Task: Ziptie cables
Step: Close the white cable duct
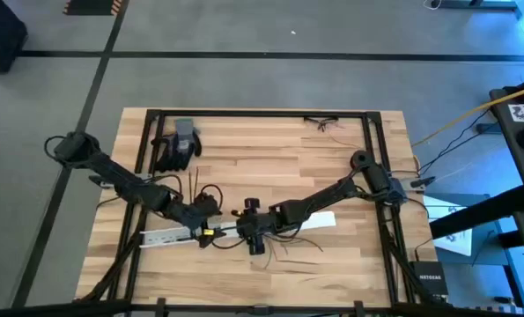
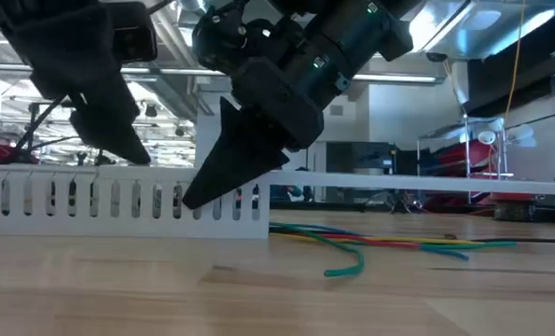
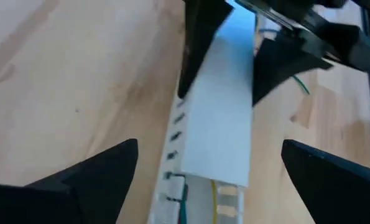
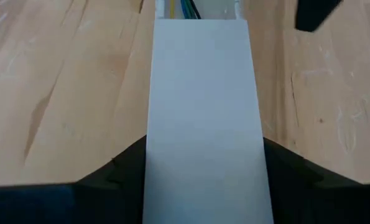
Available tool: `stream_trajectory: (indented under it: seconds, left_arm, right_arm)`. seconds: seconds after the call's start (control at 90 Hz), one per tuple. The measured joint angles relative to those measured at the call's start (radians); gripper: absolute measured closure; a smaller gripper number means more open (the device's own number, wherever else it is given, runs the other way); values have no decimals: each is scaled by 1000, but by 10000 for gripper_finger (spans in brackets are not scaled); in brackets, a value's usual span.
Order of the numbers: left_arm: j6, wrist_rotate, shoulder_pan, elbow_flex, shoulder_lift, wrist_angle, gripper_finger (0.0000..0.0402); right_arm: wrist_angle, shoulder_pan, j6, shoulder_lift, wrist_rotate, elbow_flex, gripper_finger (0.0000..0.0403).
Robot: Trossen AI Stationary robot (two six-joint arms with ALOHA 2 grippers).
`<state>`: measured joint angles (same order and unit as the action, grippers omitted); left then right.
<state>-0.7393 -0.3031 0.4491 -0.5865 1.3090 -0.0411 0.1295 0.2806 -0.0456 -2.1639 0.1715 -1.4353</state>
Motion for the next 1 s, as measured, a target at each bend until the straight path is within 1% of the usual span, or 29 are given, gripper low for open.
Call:
stream_trajectory:
  seconds: [0.133,0.2,0.311,0.4,0.467,0.633,0.878,1.0]
  left_arm:
    - [23,1,-16,0,0,39,11]
    - [83,10,-2,-5,0,27,11]
    - [141,23,46,-52,0,-82,11]
    - [116,22,74,-81,-1,-231,11]
    - [78,18,97,-82,-1,-279,11]
    - [36,7,146,-56,7,-265,11]
    - [9,-2,151,-13,66,-248,11]
    - [23,-43,151,-12,73,-223,13]
  right_arm:
    - [0,0,0,0,0,0,175]
    - [0,0,0,0,0,0,175]
    - [0,0,0,0,0,0,175]
    - [0,0,2,0,0,0,175]
    - [0,0,2,0,0,0,175]
    - [-7,-11,11,0,-6,0,175]
    - [-8,-21,1,0,-7,0,175]
    - [-11,-21,0,0,-6,0,175]
